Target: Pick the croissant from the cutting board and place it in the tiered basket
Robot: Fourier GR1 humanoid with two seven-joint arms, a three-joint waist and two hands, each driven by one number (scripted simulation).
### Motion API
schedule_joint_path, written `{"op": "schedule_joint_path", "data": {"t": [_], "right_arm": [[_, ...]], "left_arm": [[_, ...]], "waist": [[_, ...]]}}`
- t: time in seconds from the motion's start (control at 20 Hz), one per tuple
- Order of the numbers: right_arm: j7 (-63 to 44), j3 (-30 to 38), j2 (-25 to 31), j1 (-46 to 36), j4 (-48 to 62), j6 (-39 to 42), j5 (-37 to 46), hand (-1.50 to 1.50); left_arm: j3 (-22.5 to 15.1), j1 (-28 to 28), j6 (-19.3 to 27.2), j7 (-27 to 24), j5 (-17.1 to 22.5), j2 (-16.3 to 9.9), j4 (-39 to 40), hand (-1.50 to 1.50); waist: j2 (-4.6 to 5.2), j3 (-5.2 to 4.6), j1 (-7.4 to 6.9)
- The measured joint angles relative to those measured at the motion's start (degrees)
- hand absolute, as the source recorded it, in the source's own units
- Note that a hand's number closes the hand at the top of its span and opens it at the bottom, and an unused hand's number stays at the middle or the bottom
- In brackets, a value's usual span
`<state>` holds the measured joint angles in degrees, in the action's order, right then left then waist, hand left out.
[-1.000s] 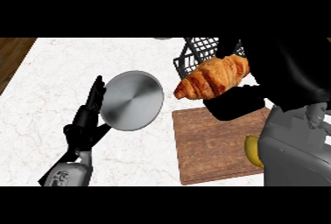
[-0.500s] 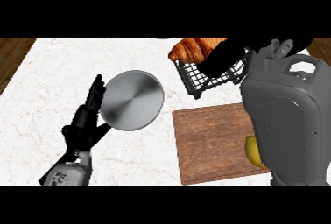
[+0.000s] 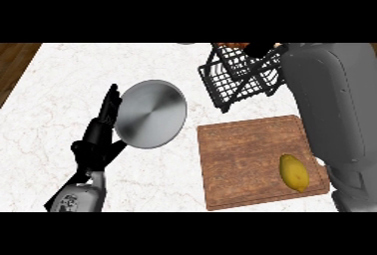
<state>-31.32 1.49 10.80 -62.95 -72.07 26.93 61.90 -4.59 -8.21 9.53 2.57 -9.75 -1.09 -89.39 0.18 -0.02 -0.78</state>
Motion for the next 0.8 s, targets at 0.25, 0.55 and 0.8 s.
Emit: {"op": "schedule_joint_path", "data": {"t": [0.25, 0.55, 0.8], "right_arm": [[2.1, 3.7, 0.4, 0.0, 7.8, -6.1, -0.8, -1.50], [2.9, 10.3, -1.6, -0.8, 13.8, -11.2, -6.1, -1.50], [4.3, 15.2, -2.2, -0.9, 14.3, -16.5, -10.6, -1.50]], "left_arm": [[0.3, -0.4, -0.3, 0.6, 0.0, -0.3, -0.7, 0.00], [-0.3, -0.1, -0.2, 1.0, -0.3, 0.1, -0.8, 0.00], [-0.6, -0.1, 0.8, 0.8, -0.8, 0.3, -0.4, 0.00]], "waist": [[0.10, 0.02, -0.14], [0.08, 0.03, -0.10], [-0.01, 0.03, 0.11]]}}
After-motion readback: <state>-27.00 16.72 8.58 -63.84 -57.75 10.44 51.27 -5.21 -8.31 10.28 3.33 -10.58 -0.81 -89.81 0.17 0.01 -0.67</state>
